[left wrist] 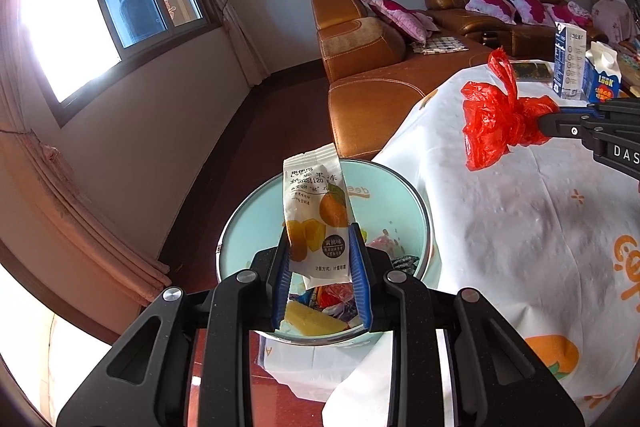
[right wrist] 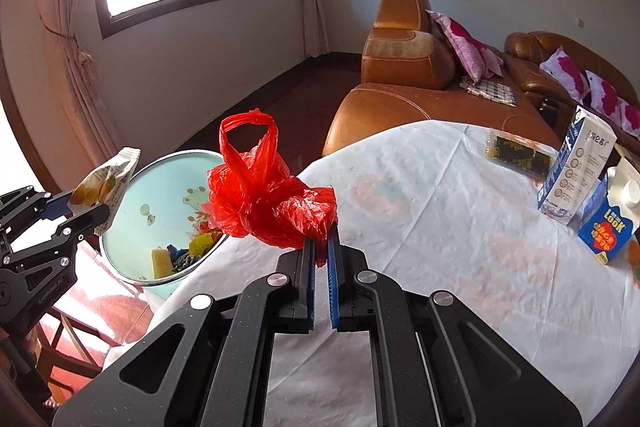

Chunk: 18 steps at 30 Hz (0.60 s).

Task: Collect trash
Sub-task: 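Carry the snack packet with the left tool while the right tool carries the red bag over the bin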

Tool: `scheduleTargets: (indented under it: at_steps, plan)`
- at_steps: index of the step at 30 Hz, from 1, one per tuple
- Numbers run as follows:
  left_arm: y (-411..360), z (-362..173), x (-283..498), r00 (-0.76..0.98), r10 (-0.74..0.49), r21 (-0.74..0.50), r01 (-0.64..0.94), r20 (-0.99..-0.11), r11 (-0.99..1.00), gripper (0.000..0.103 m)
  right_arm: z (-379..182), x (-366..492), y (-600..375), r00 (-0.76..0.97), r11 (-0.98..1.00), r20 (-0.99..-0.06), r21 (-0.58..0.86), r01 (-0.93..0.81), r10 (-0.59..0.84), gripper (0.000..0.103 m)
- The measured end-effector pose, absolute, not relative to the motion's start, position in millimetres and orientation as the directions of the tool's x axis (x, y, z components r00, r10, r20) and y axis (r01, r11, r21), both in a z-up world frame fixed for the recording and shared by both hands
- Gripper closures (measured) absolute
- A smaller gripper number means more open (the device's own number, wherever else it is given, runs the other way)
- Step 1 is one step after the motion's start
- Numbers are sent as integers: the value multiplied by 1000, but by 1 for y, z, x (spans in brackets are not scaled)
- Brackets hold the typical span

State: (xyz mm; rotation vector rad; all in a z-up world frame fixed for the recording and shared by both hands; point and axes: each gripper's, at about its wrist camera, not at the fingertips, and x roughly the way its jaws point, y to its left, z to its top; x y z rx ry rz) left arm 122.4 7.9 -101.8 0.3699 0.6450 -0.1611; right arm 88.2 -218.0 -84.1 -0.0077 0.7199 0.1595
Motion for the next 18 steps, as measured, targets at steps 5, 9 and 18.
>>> scheduleTargets:
  at_steps: [5, 9, 18]
  plan:
    - [11, -103, 123, 792, -18, 291, 245, -610, 925, 77, -81, 92, -212, 742, 986, -654, 40, -159, 146, 97]
    - [15, -102, 124, 795, -6, 296, 233, -606, 926, 76, -78, 95, -207, 744, 985, -651, 34, -169, 150, 97]
    - [24, -101, 127, 800, 19, 308, 209, -600, 928, 76, -74, 103, -196, 747, 981, -646, 18, -191, 157, 97]
